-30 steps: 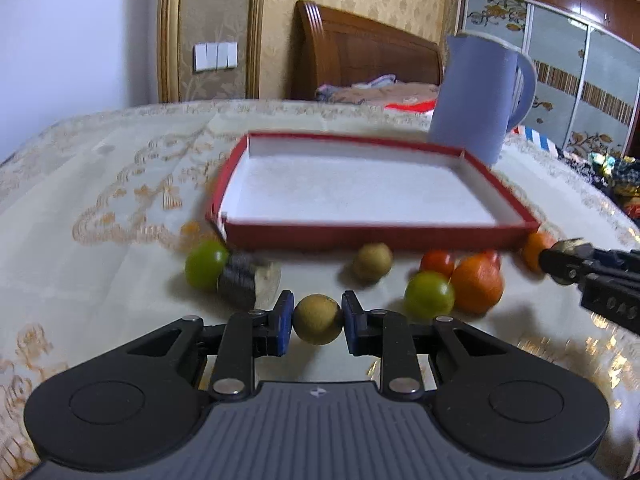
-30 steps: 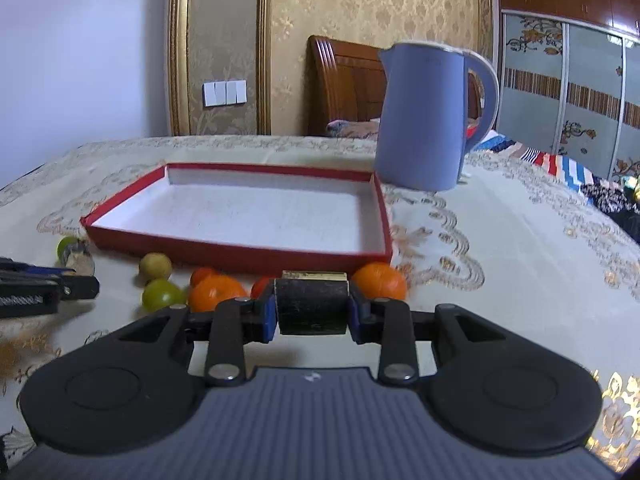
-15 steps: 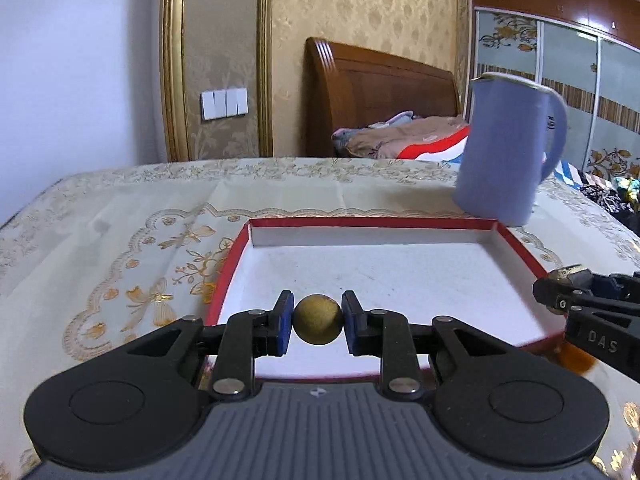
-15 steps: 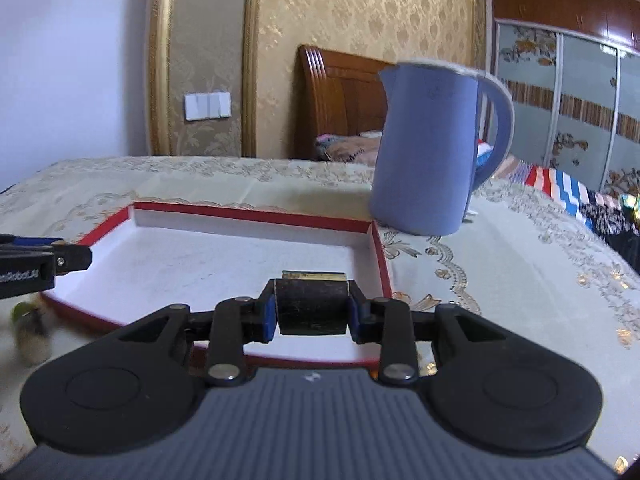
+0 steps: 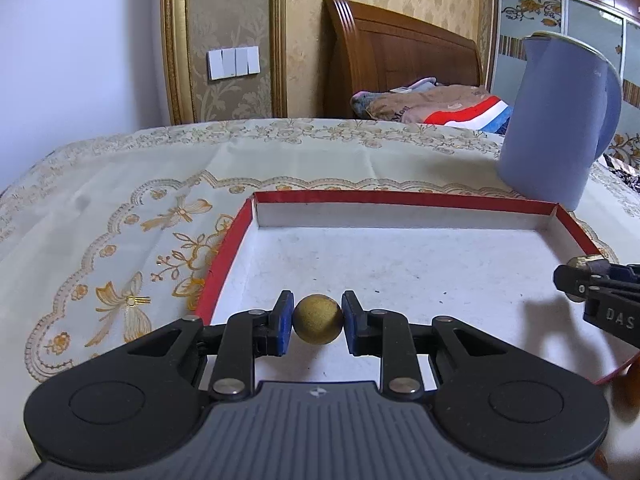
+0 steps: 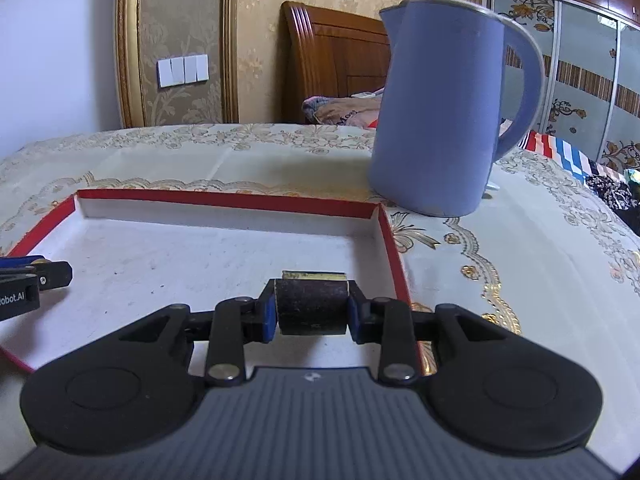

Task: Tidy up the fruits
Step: 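Carry both items into the red tray and open both tools to release them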

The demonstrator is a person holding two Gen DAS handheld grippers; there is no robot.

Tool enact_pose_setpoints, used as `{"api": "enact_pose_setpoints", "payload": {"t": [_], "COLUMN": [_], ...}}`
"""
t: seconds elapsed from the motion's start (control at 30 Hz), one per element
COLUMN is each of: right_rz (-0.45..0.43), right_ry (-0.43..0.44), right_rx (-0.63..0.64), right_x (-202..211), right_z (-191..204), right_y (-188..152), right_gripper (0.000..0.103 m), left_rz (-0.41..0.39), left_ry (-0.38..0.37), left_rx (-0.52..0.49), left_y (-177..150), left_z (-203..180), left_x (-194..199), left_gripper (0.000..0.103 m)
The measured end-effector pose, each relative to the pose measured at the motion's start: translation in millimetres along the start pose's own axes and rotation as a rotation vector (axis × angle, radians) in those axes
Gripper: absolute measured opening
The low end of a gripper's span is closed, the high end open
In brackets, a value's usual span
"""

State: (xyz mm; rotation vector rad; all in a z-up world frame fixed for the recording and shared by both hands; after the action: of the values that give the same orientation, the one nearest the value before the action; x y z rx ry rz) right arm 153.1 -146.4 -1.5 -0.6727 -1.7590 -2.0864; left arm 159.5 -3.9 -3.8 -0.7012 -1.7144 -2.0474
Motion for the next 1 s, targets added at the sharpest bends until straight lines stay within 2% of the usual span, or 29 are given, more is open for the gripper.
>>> {"api": "enact_pose_setpoints", "payload": {"t": [0.33, 0.87, 1.0], "right_rz": [0.050, 0.023, 0.010], "right_ry": [0.006, 0.002, -0.013], "right_rx": [-0.006, -0.015, -0.016], "right_x": [-14, -12, -11], "right_z": [0, -1, -1], "right_y": [-4, -9, -11], "right_gripper": [0.031, 0.032, 0.040], "left_rz": [0.028, 0.009, 0.005], "left_ry": [-0.002, 0.015, 0.021], "left_rx": [-0.011, -0.021, -0.031], "left_y": [-1, -5, -5], "left_z": [-3, -4, -5], "left_x": [-14, -11, -10], "left_gripper": [0.025, 0.025, 0.026]}}
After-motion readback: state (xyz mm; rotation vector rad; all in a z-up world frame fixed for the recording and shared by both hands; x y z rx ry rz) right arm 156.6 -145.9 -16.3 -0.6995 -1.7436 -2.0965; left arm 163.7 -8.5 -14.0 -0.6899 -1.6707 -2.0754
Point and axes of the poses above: each gripper's, at about its wrist camera, not at the fingertips, and x roughly against the way its jaws point, z to its left, y to its top, the point moved 2 cm from there along -x, roughly the way its jaws point, and after that the axes turned 10 degrees about -x, right-handed, at the moved point
